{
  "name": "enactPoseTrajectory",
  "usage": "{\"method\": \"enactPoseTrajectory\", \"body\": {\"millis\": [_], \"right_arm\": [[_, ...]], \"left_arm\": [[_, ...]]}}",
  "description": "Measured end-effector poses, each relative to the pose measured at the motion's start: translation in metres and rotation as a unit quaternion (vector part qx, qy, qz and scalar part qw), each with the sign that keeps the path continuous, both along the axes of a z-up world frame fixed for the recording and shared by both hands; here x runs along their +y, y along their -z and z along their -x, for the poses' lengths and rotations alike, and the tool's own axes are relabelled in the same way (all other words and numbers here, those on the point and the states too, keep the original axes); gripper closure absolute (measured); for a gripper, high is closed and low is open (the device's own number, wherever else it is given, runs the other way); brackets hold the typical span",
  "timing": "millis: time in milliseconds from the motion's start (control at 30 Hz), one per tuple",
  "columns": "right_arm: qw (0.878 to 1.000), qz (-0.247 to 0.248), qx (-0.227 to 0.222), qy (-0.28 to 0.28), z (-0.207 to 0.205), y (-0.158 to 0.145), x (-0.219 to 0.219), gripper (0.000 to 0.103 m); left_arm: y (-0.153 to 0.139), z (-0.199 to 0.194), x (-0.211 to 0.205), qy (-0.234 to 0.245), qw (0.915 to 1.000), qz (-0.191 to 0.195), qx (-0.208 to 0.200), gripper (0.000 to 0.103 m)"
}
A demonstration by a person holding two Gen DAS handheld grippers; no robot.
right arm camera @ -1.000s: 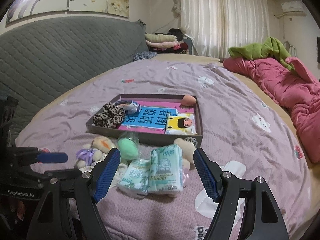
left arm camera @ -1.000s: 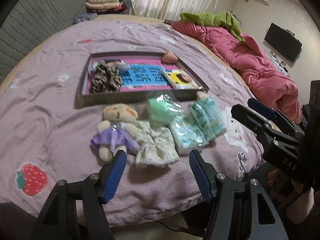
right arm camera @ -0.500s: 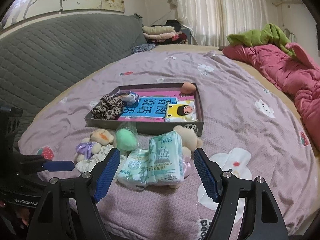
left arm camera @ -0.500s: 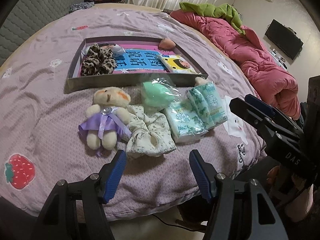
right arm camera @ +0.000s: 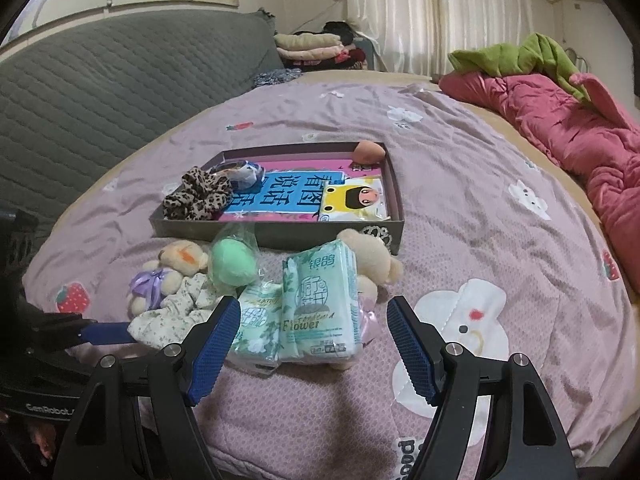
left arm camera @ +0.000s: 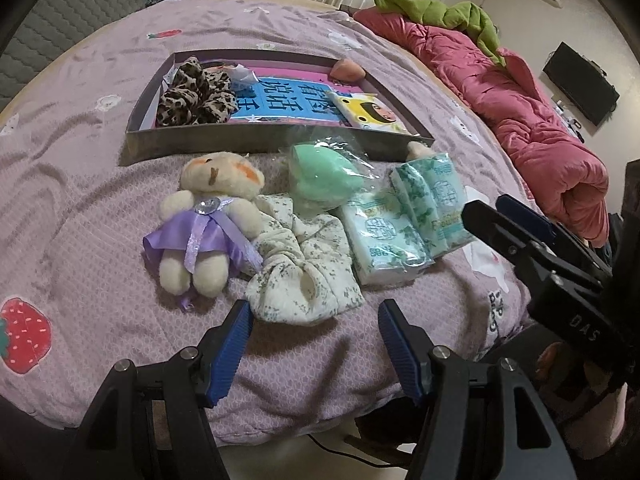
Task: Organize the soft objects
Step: 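Grasp the white floral cloth with the left tool while the right tool grasps the green tissue pack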
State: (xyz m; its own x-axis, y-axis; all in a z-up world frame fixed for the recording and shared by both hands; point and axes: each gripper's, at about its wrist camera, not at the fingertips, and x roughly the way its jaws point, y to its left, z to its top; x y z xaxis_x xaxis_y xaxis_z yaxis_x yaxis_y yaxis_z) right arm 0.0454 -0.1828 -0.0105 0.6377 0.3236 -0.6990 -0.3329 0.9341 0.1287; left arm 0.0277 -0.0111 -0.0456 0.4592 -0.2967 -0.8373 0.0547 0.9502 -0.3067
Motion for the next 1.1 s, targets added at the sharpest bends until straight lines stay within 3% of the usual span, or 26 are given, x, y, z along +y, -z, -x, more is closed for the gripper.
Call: {"method": "enactPoseTrajectory", "body": {"millis": [167,367,500,867,1100], "right_arm": [[1.0,0.002,0.005,-0.002,-0.003,0.004,0.002,0.026],[1.0,0.018,0.003,-0.007,-0.009,0.009,0.013,0.026],[0.998,0.059,-0.005,-0.006,-0.015,0.016,0.025,0.026],[0.989,0.149,-0.004,0.0,-0.031,0.04,0.042,0.026],[0.989,0.146,0.001,-0.021,-0.037,0.042,0.041,0.05]], "left_arm": [[0.005,-0.008,0.001,-0.012,0.9999,0.003,0.003,0.04],[0.013,-0.019,0.003,-0.022,0.9997,0.01,0.009,0.048],[0.02,-0.024,0.006,-0.028,0.9994,0.016,0.016,0.054],[0.028,-0.036,0.006,-0.027,0.9994,0.017,0.014,0.054],[0.027,-0.039,0.004,-0.025,0.9996,0.01,0.011,0.069]]}}
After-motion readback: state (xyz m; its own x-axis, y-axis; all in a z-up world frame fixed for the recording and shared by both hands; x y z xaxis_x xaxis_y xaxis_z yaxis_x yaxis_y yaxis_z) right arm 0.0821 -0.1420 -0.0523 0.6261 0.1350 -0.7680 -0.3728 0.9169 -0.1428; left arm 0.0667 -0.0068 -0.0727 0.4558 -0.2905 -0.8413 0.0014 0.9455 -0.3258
